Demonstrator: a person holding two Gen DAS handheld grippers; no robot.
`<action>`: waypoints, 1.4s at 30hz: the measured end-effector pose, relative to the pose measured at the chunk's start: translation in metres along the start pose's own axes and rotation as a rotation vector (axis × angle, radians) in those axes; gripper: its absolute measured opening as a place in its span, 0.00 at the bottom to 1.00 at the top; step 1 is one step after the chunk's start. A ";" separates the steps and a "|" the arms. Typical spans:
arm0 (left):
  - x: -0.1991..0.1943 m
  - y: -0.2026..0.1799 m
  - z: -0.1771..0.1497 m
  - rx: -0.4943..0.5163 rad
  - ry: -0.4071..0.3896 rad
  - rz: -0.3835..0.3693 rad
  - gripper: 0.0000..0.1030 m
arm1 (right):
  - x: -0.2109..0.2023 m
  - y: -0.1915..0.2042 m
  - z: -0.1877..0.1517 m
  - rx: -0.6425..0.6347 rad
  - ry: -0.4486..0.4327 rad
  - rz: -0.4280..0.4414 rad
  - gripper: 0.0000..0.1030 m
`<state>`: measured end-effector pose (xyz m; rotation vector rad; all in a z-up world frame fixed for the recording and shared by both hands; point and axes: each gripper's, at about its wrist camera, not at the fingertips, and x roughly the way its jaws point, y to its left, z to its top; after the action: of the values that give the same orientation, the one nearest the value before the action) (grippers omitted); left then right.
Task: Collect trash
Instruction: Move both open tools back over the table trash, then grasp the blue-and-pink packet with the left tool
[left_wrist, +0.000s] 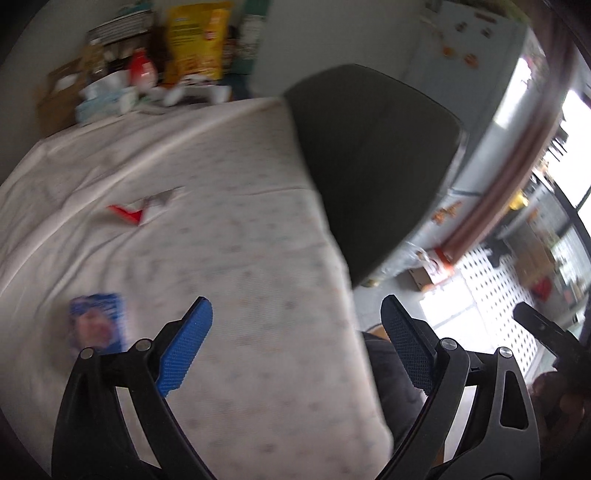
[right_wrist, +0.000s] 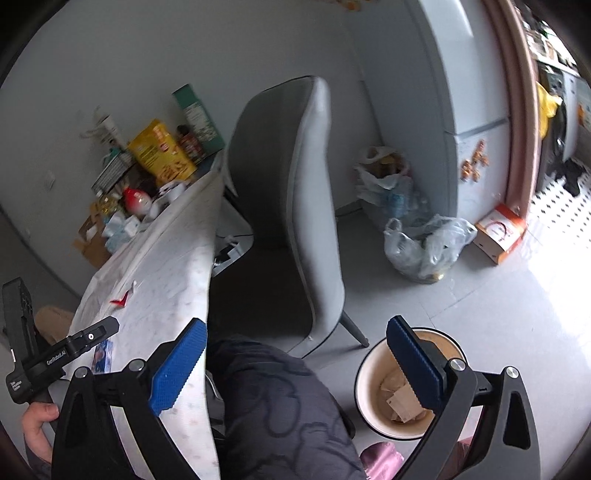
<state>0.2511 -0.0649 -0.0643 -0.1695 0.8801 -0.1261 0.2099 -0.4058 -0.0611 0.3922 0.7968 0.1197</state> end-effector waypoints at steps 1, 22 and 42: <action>-0.002 0.010 -0.001 -0.016 -0.002 0.032 0.89 | 0.003 0.008 -0.001 -0.011 0.007 0.004 0.93; 0.002 0.107 -0.040 -0.189 0.033 0.210 0.89 | 0.052 0.148 -0.014 -0.237 0.112 0.166 0.93; -0.035 0.158 -0.030 -0.300 -0.133 0.249 0.24 | 0.084 0.206 -0.019 -0.355 0.154 0.148 0.93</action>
<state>0.2124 0.0930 -0.0880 -0.3418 0.7775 0.2489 0.2631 -0.1895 -0.0499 0.1050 0.8779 0.4277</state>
